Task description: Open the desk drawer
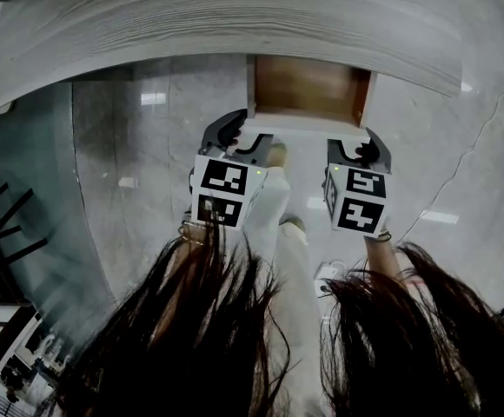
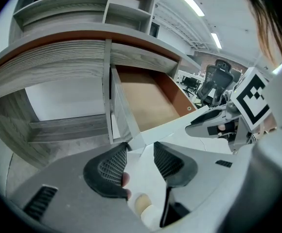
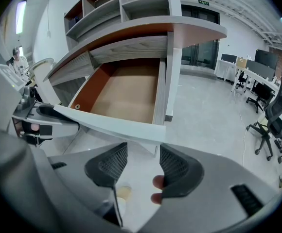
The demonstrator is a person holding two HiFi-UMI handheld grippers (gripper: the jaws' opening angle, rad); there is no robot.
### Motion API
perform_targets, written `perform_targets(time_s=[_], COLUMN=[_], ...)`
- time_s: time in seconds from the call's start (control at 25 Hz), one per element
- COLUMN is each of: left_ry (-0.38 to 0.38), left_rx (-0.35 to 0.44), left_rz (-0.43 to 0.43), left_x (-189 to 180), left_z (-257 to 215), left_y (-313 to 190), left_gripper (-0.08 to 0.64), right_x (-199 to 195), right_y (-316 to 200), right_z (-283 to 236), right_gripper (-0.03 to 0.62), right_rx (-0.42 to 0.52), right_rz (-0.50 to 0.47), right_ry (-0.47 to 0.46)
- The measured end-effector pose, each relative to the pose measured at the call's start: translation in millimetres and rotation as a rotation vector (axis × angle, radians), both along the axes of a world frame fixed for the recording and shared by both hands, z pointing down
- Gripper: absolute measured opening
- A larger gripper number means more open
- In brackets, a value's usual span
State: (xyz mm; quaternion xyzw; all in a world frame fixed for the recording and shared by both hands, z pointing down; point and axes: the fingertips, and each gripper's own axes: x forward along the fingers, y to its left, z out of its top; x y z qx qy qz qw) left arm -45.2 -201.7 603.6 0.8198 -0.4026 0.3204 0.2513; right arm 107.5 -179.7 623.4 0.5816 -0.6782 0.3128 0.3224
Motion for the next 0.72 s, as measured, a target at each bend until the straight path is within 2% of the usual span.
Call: perform_targets(time_s=[0.72], left_ry=[-0.012], left_rx=[-0.023], left_rz=[-0.038], left_x=[-13], left_z=[0], left_y=[25], left_gripper=[0.167], right_x=[0], right_y=[27], right_z=[2], right_gripper=[0.209], right_rx=[-0.058], right_rz=[0.006], right_ry=[0.005])
